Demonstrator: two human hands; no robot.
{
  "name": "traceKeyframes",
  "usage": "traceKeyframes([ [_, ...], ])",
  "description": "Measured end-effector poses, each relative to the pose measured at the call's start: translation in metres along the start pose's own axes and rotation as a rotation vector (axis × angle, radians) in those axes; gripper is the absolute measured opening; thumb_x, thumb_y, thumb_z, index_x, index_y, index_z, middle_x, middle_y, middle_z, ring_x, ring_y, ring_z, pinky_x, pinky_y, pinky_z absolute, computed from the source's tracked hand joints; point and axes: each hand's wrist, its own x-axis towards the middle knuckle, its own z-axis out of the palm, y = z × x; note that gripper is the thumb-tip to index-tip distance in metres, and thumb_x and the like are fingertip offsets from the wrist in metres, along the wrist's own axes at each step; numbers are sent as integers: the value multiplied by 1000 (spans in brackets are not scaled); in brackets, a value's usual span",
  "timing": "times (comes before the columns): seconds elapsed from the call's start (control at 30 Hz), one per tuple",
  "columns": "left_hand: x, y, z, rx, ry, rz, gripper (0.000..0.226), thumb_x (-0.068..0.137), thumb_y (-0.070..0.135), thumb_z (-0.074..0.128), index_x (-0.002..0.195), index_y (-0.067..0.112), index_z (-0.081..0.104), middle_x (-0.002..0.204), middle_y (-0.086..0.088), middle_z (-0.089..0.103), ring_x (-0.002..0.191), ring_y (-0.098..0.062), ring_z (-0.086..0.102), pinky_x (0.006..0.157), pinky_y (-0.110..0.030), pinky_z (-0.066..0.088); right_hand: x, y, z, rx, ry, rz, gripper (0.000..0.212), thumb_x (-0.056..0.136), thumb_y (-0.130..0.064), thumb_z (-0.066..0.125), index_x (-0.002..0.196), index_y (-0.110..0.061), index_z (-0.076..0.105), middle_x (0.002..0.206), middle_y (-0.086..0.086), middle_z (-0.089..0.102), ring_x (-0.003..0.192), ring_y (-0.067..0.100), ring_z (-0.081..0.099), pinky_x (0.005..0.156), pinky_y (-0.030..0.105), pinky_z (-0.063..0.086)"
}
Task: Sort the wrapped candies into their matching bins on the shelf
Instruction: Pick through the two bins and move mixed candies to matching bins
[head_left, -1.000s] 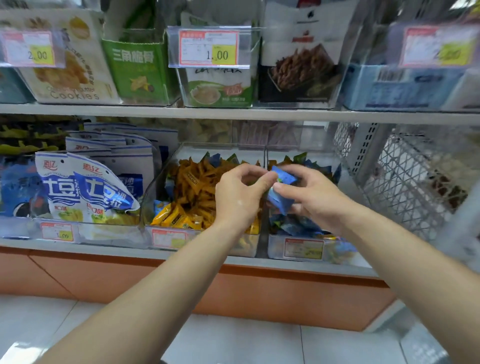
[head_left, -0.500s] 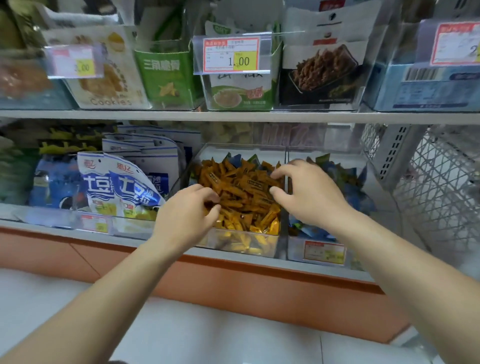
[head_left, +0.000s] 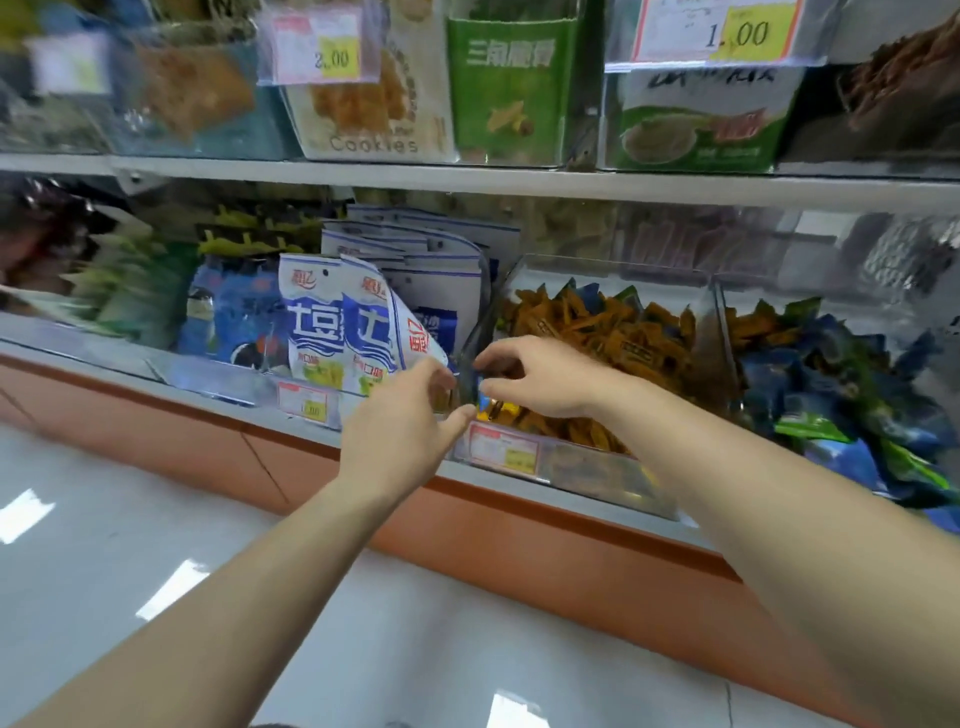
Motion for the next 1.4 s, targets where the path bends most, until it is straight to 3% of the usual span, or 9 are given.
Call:
traceKeyframes([
  [0.23, 8, -2, 3, -86, 26, -35, 20, 85, 42, 72, 86, 35, 53, 78, 17, 61, 73, -1, 57, 58, -23, 45, 3, -4, 3, -146, 67, 43, 12, 89, -33, 70, 98, -26, 71, 100, -8, 67, 85, 6, 61, 73, 28, 56],
  [0.4, 12, 6, -4, -273, 94, 40, 17, 83, 40, 75, 86, 35, 58, 77, 17, 63, 72, 0, 61, 64, -29, 55, -21, -7, -31, 241, 342, 60, 9, 87, -33, 73, 95, -29, 73, 90, -13, 70, 82, 2, 65, 67, 16, 50],
  [0.53, 14, 20, -7, -347, 126, 178, 46, 82, 44, 72, 125, 35, 59, 106, 12, 60, 85, -3, 62, 73, -35, 58, -28, -22, -34, 522, 232, -15, 13, 89, -35, 71, 94, -24, 76, 82, -5, 74, 72, 9, 70, 62, 19, 54],
  [0.67, 18, 16, -7, -373, 193, 86, 26, 89, 29, 70, 115, 28, 66, 96, 13, 64, 84, -6, 60, 72, -30, 53, -6, -16, -31, 638, 331, 152, 18, 99, -38, 55, 96, -30, 70, 86, -6, 74, 81, 12, 69, 69, 23, 51],
  [0.83, 19, 8, -5, -398, 193, -57, 13, 91, 34, 67, 90, 26, 58, 77, 17, 61, 71, 2, 58, 57, -10, 41, 25, 7, -10, -76, 138, 121, 37, 90, -39, 66, 125, -29, 61, 118, -6, 63, 101, 15, 60, 82, 33, 55],
  [0.93, 20, 9, -6, -418, 196, -74, 14, 90, 33, 68, 90, 25, 57, 77, 17, 60, 71, 5, 58, 58, -8, 41, 32, 9, -4, -213, 295, 125, 19, 88, -33, 68, 107, -29, 67, 106, -5, 67, 91, 16, 62, 74, 31, 54],
  [1.13, 15, 24, -21, -669, 195, -66, 24, 88, 26, 74, 103, 23, 55, 85, 12, 70, 72, 0, 66, 64, -22, 55, -23, 6, -33, 381, 498, 129, 27, 86, -14, 67, 102, -35, 64, 107, -10, 66, 97, 8, 63, 71, 19, 51],
  [1.27, 3, 66, -23, -777, 47, 143, 22, 85, 22, 76, 105, 19, 69, 94, 8, 72, 87, -7, 68, 75, -28, 56, -86, -9, -46, 875, 411, 135, 31, 90, -4, 52, 95, -29, 70, 106, 8, 67, 95, 25, 70, 69, 41, 62],
  [1.4, -4, 111, -7, -826, -38, 60, 29, 82, 25, 80, 110, 22, 72, 95, 6, 72, 85, -13, 69, 77, -42, 58, -124, -7, -57, 985, 424, 230, 33, 102, -14, 46, 90, -28, 74, 107, 14, 69, 87, 29, 72, 63, 42, 59],
])
